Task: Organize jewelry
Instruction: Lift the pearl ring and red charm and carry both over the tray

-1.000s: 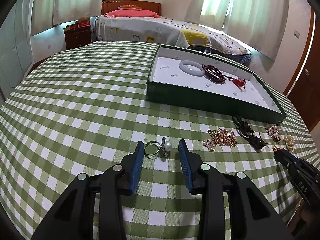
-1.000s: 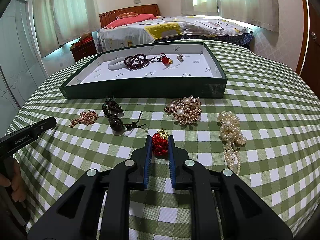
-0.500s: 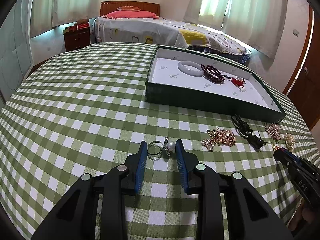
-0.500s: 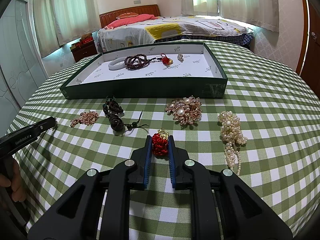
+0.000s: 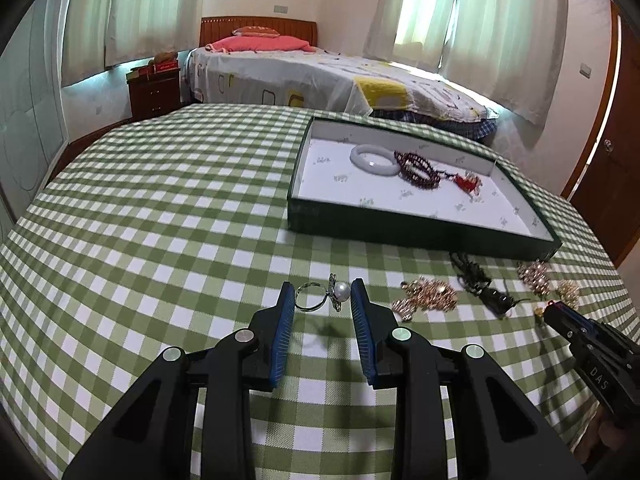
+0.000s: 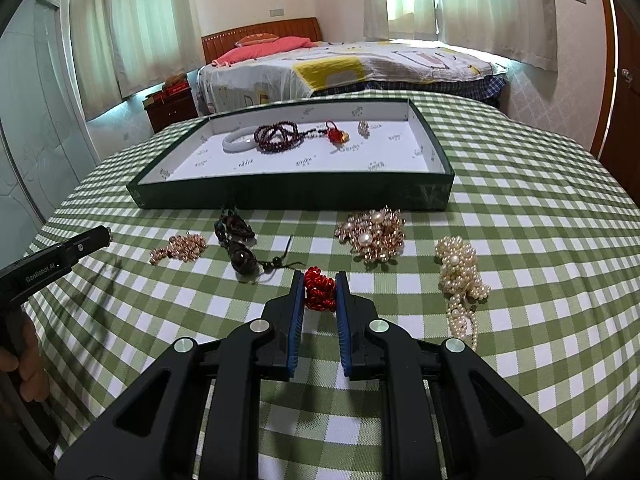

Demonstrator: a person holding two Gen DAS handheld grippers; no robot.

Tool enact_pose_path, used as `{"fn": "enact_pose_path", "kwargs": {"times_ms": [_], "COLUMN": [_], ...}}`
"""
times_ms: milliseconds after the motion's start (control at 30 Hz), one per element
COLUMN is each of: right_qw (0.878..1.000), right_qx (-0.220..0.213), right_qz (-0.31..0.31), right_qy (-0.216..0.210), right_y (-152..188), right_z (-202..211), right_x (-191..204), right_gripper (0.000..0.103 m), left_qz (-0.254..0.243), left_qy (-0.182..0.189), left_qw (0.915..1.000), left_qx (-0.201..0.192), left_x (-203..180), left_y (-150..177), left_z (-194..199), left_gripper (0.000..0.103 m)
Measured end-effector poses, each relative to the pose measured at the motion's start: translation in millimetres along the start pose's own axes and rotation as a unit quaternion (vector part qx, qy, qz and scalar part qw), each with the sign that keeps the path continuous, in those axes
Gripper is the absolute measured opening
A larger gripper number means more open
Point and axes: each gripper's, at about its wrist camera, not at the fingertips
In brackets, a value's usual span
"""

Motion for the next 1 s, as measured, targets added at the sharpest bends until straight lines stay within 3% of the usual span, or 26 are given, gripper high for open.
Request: {"fn": "enact_pose_path", "kwargs": {"times_ms": [433,1000], "right_qw": [0.999,0.993], "right_qx": [-0.048,-0.117], "right_qz": [0.004,0.015], "right_qy": [-0.010,-0.026], "right_y": [-20,-86], "right_z": [31,39], "right_x": [5,9], "right_gripper": [0.015,0.015], "left_qz": [0.001,-0.002], "left_qy": [0.024,0.046], "left_qw": [0.9992,0.9953], "left_qx": [-0.030,-0.084], "left_x": [-11,-29], "left_y": [-20,-75], "left_z": [23,29], "left_gripper": [0.030,0.030]}}
Point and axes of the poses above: each gripper's, at about its wrist camera, not at the fingertips, and z roughly against the way its jaws point, x to its left, y to its underside, and after that the axes turned 1 degree about x, right-handed
